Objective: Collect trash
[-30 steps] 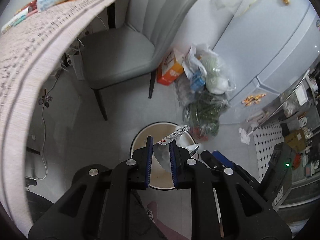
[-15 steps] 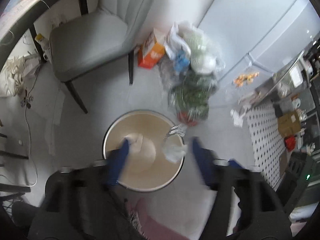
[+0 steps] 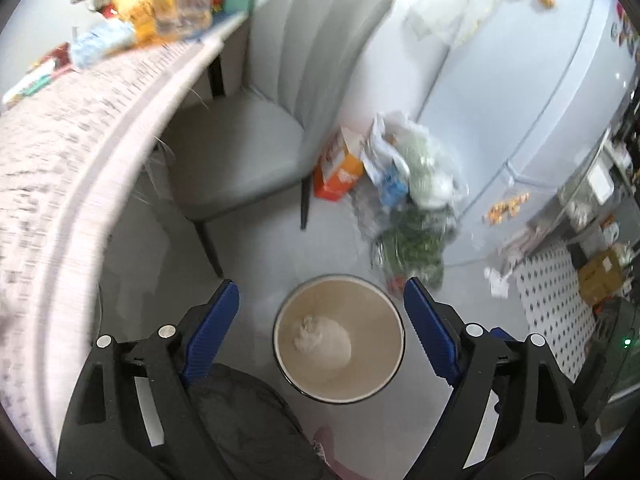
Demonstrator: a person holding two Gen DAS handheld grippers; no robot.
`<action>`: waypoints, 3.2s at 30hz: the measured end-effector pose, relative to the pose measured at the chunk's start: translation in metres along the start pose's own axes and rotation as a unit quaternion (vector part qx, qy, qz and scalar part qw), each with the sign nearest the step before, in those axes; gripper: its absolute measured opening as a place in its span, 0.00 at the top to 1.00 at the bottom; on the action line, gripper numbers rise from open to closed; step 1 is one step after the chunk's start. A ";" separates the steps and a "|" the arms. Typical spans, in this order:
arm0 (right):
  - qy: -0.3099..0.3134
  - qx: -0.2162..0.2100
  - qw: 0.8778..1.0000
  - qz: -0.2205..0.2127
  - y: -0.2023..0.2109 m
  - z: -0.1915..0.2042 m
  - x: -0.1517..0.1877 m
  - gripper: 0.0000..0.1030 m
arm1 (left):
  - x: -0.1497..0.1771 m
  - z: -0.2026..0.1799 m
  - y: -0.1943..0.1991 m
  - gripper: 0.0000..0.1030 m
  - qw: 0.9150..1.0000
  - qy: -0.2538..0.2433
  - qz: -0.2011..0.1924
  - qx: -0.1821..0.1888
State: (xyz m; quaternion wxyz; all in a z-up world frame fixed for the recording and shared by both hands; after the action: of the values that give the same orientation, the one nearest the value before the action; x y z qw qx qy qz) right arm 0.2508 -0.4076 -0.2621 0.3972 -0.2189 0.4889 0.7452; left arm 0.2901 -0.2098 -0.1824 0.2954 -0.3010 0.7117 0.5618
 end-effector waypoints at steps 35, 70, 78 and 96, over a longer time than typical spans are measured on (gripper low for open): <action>0.181 -0.169 0.968 -0.044 0.094 0.264 0.033 0.08 | -0.002 0.199 0.258 0.06 0.968 0.101 -0.203 -0.108; 0.270 -0.276 0.914 0.124 0.077 0.396 0.163 0.71 | 0.049 0.329 0.268 0.23 0.965 0.154 -0.154 -0.143; 0.253 -0.316 0.909 0.102 0.093 0.403 0.138 0.77 | 0.040 0.341 0.220 0.31 0.971 0.158 -0.117 -0.136; 0.208 -0.294 0.930 0.078 0.074 0.367 0.104 0.77 | 0.028 0.342 0.236 0.93 0.958 0.188 -0.149 -0.157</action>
State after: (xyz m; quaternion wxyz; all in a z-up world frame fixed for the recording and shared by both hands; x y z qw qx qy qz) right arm 0.1523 -0.0523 -0.1388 0.1450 -0.4372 0.3347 0.8221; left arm 0.1207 0.1659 -0.1230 0.1854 -0.5465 0.6046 0.5490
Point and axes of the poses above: each gripper's, at about its wrist camera, not at the fingertips, and y roughly against the way its jaws point, z to its left, x to its underside, the point moved 8 cm from there along -y, roughly the way its jaws point, and after that the axes turned 13 degrees about -z, right-handed, at the moved point
